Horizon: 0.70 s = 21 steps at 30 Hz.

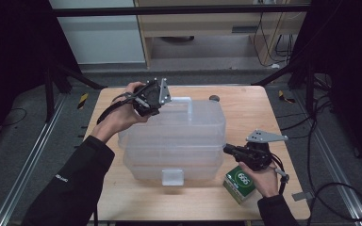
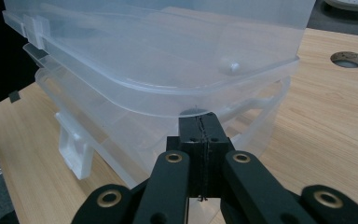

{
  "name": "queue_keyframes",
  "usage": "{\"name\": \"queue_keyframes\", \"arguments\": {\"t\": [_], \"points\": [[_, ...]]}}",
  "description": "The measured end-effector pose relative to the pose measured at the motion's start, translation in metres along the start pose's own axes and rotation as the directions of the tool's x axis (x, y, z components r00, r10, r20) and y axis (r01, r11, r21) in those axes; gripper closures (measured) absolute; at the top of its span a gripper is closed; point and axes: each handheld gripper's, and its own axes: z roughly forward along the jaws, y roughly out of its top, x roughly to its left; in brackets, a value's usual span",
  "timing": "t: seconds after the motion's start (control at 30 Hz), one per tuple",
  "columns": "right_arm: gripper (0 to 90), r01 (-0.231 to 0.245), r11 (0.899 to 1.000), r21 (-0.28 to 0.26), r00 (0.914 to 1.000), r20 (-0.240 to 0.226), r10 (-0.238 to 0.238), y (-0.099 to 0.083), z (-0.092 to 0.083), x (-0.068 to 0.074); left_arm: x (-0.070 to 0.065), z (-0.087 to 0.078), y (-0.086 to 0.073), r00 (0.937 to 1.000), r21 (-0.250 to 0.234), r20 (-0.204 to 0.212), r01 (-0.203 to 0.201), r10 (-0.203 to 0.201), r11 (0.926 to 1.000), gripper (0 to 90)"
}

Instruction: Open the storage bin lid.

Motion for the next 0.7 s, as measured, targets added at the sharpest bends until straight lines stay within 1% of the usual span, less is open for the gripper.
{"name": "queue_keyframes", "arguments": {"t": [0.03, 0.07, 0.13, 0.17, 0.23, 0.27, 0.3, 0.33, 0.4, 0.43, 0.47, 0.53, 0.6, 0.63, 0.7], "points": [[90.0, 0.002, 1.0, -0.001, 1.0, 0.002, -0.002, 0.0, 0.0, 0.0, 0.0, -0.001, -0.001, 1.0, -0.006, 0.003, 0.007, -0.007, 1.0, 56.9], [90.0, 0.0, 1.0, -0.001, 1.0, 0.001, 0.0, 0.0, 0.0, 0.0, -0.002, -0.004, -0.003, 0.9994, -0.03, 0.01, 0.032, -0.032, 0.999, 55.5], [90.0, 0.0, 1.0, 0.0, 1.0, 0.001, 0.0, 0.0, 0.0, 0.0, -0.002, -0.008, -0.006, 0.9979, -0.05, 0.021, 0.061, -0.06, 0.9968, 52.5], [90.0, 0.001, 1.0, 0.0, 1.0, 0.003, -0.001, 0.0, 0.0, 0.0, -0.003, -0.01, -0.008, 0.9973, -0.057, 0.02, 0.071, -0.07, 0.9958, 50.9], [90.0, 0.001, 1.0, 0.002, 1.0, 0.004, -0.001, 0.0, 0.0, 0.0, -0.003, -0.015, -0.012, 0.9946, -0.075, 0.025, 0.103, -0.101, 0.9919, 48.9], [90.0, 0.001, 1.0, 0.003, 1.0, 0.003, -0.001, 0.0, 0.0, 0.0, -0.003, -0.018, -0.014, 0.9935, -0.084, 0.029, 0.113, -0.11, 0.9901, 48.5], [90.0, 0.001, 1.0, 0.004, 1.0, 0.004, -0.001, 0.0, 0.0, 0.001, -0.003, -0.02, -0.016, 0.991, -0.101, 0.04, 0.131, -0.128, 0.9862, 48.3], [90.0, 0.001, 1.0, 0.003, 1.0, 0.004, -0.001, 0.0, 0.0, 0.001, -0.003, -0.025, -0.02, 0.9856, -0.123, 0.052, 0.166, -0.161, 0.9784, 48.3], [90.0, 0.001, 1.0, 0.005, 1.0, 0.005, -0.001, 0.001, 0.0, 0.001, -0.004, -0.03, -0.025, 0.9801, -0.145, 0.06, 0.196, -0.189, 0.9698, 48.2], [90.0, 0.001, 1.0, 0.006, 1.0, 0.005, -0.001, 0.001, 0.0, 0.001, -0.003, -0.033, -0.028, 0.9762, -0.157, 0.062, 0.215, -0.208, 0.9639, 48.4], [90.0, 0.001, 1.0, 0.006, 1.0, 0.007, -0.001, 0.001, 0.0, 0.001, -0.003, -0.035, -0.031, 0.9734, -0.163, 0.067, 0.227, -0.219, 0.9601, 48.6], [90.0, 0.001, 1.0, 0.007, 1.0, 0.007, -0.001, 0.001, 0.0, 0.001, -0.003, -0.039, -0.037, 0.9658, -0.177, 0.071, 0.258, -0.25, 0.9497, 49.6], [90.0, 0.0, 1.0, 0.008, 1.0, 0.008, 0.0, 0.001, 0.001, 0.001, -0.003, -0.042, -0.043, 0.9547, -0.189, 0.071, 0.297, -0.289, 0.9359, 51.7], [90.0, 0.001, 1.0, 0.007, 1.0, 0.009, -0.001, 0.001, 0.001, 0.001, -0.003, -0.044, -0.046, 0.9479, -0.199, 0.072, 0.319, -0.31, 0.9268, 52.7], [90.0, 0.002, 1.0, 0.008, 1.0, 0.009, -0.002, 0.001, 0.0, 0.001, -0.002, -0.047, -0.053, 0.9312, -0.221, 0.077, 0.364, -0.356, 0.9046, 55.2]]}}
